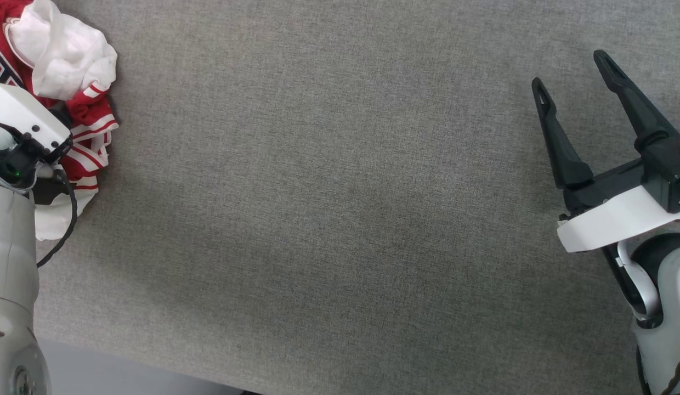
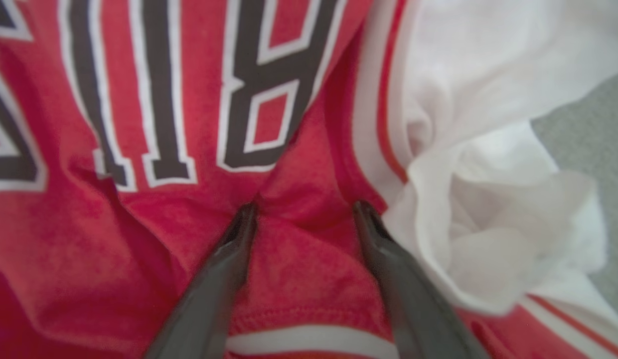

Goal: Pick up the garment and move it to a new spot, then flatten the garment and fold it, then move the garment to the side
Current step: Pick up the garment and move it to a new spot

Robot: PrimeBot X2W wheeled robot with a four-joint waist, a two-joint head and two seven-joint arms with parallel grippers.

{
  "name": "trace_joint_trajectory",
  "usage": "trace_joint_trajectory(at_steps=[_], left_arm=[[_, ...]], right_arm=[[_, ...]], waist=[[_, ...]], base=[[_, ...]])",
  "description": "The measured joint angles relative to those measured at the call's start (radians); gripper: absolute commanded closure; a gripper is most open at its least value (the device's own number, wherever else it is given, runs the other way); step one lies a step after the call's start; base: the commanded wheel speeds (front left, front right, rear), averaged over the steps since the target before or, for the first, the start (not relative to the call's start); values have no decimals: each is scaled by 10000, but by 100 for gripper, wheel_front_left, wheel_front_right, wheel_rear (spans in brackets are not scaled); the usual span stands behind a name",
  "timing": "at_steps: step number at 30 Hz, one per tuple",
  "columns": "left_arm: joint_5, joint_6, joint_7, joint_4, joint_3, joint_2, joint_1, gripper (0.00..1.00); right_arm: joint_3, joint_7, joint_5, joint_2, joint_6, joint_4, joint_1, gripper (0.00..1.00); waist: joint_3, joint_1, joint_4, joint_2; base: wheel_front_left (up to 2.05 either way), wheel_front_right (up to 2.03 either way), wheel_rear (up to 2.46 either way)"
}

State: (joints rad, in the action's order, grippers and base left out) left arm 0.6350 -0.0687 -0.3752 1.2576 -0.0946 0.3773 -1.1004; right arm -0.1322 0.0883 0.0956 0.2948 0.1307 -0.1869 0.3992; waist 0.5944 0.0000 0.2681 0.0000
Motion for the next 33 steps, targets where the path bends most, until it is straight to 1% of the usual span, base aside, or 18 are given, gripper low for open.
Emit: trace_joint_trajectory(at_steps=[1, 2, 6, 10, 18, 24, 28, 33], left_arm=[[15, 0, -31, -4, 2, 4, -10, 7], [35, 0, -33, -4, 0, 4, -11, 100], [29, -54, 251, 54, 125, -6, -20, 100], [-82, -278, 658, 79, 336, 58, -105, 100], [-493, -543, 1676, -495, 957, 662, -519, 100], [-844, -560, 2280, -1258, 1624, 1081, -712, 100], [-803, -562, 2288, -2123, 2213, 1298, -832, 100], [-520, -579, 1877, -3352, 2940, 1802, -859, 100]], right_arm=[[-2, 12, 0, 0, 0, -19, 3, 0], [-13, 13, 0, 0, 0, -27, 6, 0], [19, 82, -2, -6, 0, -35, 13, 0], [155, -44, 2, -100, 0, 58, 19, 0], [280, -545, 44, -428, 0, 493, -10, 0], [322, -945, 130, -742, 0, 915, -124, 0], [395, -1231, 180, -986, 0, 1191, -239, 0], [558, -1536, 259, -1283, 0, 1436, -420, 0]], waist=[[17, -1, -1, 0], [27, 0, -1, 0], [28, 0, 45, 0], [-175, 0, 161, 0], [-897, 0, 328, -1], [-1604, 0, 398, 0], [-2102, 0, 413, 0], [-2672, 0, 384, 0]], base=[[0, 0, 0], [0, 0, 0], [0, 0, 0], [0, 0, 0], [0, 0, 0], [0, 0, 0], [0, 0, 0], [0, 0, 0]])
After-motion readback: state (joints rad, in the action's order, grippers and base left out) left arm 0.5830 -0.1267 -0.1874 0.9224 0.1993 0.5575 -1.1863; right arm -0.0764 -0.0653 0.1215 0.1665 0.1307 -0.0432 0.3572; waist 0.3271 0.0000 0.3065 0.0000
